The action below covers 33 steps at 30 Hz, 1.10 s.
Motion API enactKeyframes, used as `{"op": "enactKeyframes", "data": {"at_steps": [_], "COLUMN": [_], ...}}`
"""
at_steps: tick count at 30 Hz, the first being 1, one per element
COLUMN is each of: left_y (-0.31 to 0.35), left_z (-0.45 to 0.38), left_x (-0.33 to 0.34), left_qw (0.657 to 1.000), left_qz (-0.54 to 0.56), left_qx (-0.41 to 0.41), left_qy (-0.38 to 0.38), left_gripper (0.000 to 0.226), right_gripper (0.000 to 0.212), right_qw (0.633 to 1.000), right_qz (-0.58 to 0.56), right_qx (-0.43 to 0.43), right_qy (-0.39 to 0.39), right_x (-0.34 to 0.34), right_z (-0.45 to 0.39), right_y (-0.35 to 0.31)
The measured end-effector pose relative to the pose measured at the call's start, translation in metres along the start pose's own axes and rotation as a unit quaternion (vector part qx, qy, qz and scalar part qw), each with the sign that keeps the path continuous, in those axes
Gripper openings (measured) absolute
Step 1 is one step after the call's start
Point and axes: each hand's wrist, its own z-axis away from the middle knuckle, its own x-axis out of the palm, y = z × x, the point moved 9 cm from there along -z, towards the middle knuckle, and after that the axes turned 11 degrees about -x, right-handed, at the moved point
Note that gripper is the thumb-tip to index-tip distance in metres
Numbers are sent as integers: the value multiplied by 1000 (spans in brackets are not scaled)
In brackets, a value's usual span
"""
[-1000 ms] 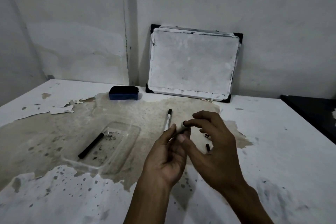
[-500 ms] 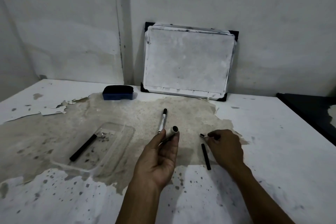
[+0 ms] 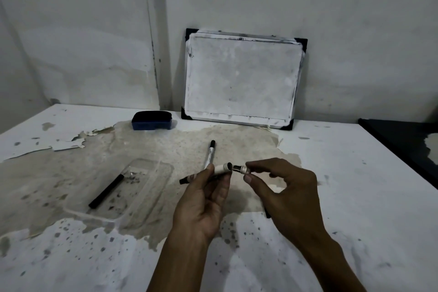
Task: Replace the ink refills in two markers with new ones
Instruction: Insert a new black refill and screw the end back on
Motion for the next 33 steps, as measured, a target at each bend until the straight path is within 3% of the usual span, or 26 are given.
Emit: {"op": "enactKeyframes", "data": {"at_steps": [19, 28, 33], "left_y": [3, 6, 7], "left_z": [19, 26, 35], "left_x": [6, 25, 32], "left_qw": [976, 947, 913], "left_qz": [-158, -238, -307], "left_qx": [149, 209, 258], "left_qy": [9, -50, -76], "left_gripper": [13, 12, 12], "right_gripper": [24, 17, 20], "right_qw": [999, 995, 970], "right_qz": [13, -63, -174], "right_qx": [-26, 68, 165], "right_qy": [19, 32, 45], "right_x": [-5, -8, -5], "right_z": [9, 16, 26], "right_y": [-3, 10, 30]}}
